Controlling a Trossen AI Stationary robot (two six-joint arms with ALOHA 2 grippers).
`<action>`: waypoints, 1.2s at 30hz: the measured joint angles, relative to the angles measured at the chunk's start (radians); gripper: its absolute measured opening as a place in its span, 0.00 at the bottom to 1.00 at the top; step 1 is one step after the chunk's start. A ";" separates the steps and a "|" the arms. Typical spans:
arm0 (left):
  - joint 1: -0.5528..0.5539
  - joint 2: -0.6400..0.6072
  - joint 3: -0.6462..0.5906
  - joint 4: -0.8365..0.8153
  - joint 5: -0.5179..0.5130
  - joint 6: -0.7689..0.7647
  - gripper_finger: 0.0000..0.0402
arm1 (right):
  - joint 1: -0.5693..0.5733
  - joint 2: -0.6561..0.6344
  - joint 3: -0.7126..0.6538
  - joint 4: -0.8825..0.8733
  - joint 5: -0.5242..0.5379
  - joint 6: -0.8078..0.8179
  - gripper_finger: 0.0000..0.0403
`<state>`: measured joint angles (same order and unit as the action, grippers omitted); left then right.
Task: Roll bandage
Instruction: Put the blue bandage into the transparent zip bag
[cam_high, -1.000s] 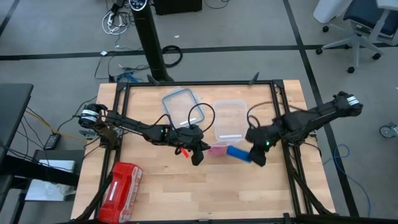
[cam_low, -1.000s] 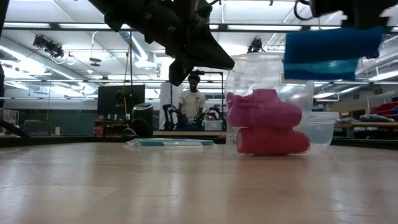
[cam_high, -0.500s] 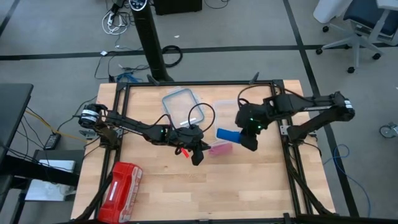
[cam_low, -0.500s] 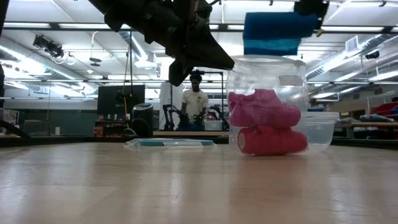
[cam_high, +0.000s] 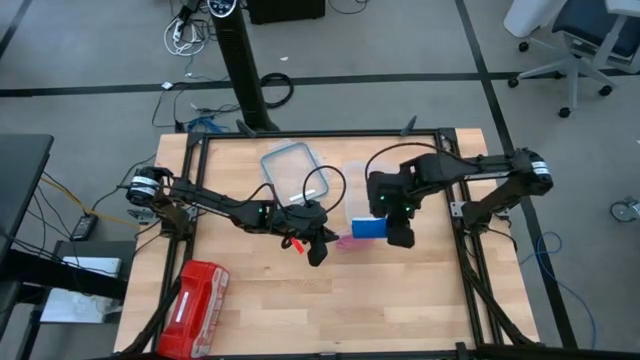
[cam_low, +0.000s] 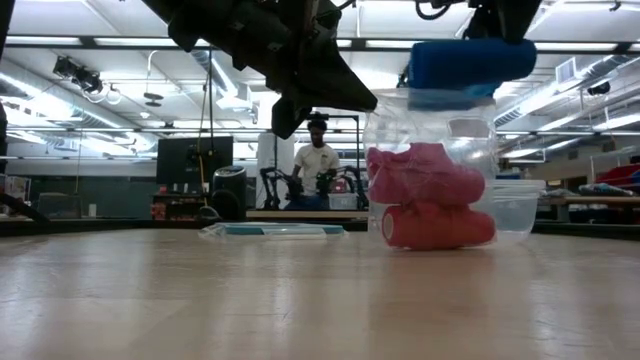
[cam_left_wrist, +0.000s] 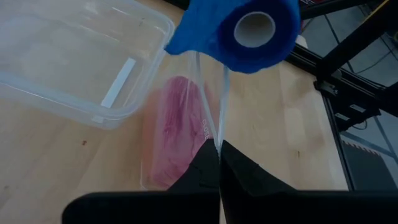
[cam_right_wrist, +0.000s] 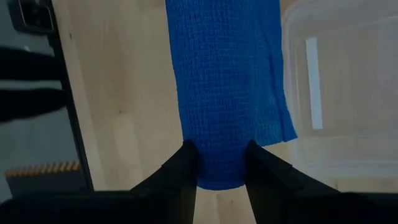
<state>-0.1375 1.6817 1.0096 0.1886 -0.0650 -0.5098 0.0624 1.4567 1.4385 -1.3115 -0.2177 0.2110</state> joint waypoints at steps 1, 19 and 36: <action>0.000 0.000 0.000 0.000 0.003 0.000 0.00 | -0.001 0.000 0.000 -0.004 -0.004 -0.019 0.28; 0.000 0.000 0.000 0.024 0.015 0.006 0.00 | -0.085 0.032 0.015 -0.049 -0.031 -0.109 0.28; 0.000 0.000 0.000 0.028 0.015 0.005 0.00 | -0.072 0.030 0.099 -0.005 0.128 -0.316 0.28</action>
<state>-0.1375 1.6817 1.0096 0.2171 -0.0502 -0.5050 -0.0101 1.4868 1.5379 -1.3160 -0.0900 -0.1053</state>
